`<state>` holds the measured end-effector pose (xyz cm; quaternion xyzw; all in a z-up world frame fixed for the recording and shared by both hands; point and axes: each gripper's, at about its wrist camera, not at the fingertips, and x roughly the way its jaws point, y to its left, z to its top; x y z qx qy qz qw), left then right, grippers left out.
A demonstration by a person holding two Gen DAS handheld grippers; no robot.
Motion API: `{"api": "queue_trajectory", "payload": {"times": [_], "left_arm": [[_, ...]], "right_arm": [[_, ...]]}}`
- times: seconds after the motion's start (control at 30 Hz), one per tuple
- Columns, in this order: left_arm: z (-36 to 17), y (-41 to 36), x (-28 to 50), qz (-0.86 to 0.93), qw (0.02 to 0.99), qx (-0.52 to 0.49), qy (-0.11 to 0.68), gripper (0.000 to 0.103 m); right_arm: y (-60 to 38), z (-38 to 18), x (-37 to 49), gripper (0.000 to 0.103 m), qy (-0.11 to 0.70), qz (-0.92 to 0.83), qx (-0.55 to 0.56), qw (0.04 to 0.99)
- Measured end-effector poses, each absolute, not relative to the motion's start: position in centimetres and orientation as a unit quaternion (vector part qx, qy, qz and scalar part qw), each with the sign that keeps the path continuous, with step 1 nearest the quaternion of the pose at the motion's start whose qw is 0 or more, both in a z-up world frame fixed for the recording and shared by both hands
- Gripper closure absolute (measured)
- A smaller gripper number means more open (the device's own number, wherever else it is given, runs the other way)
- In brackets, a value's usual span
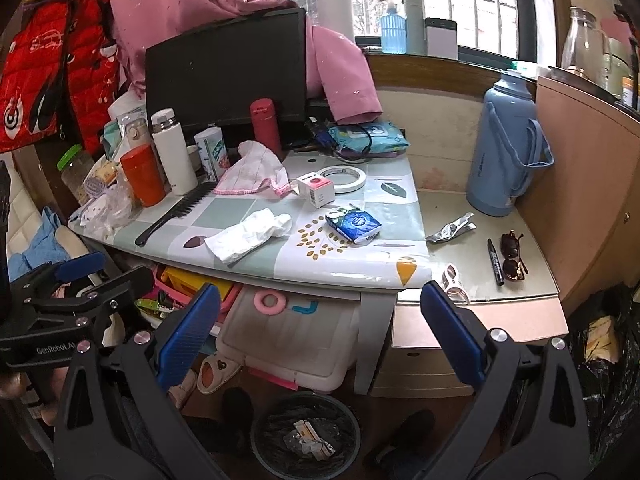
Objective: Collect trash
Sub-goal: 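Grasp the crumpled white tissue with the left tool while the right tool grasps the blue tissue packet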
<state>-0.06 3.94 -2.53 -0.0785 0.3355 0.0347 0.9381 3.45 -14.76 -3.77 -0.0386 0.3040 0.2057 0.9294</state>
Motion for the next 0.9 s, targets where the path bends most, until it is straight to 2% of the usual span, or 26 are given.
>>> {"api": "queue_trajectory", "payload": {"times": [0.9], "left_arm": [[-9.1, 6.2, 14.0, 0.036, 0.915, -0.084, 0.394, 0.004]], "right_arm": [[-12.9, -9.7, 18.0, 0.005, 0.347, 0.229, -0.053, 0.908]]}}
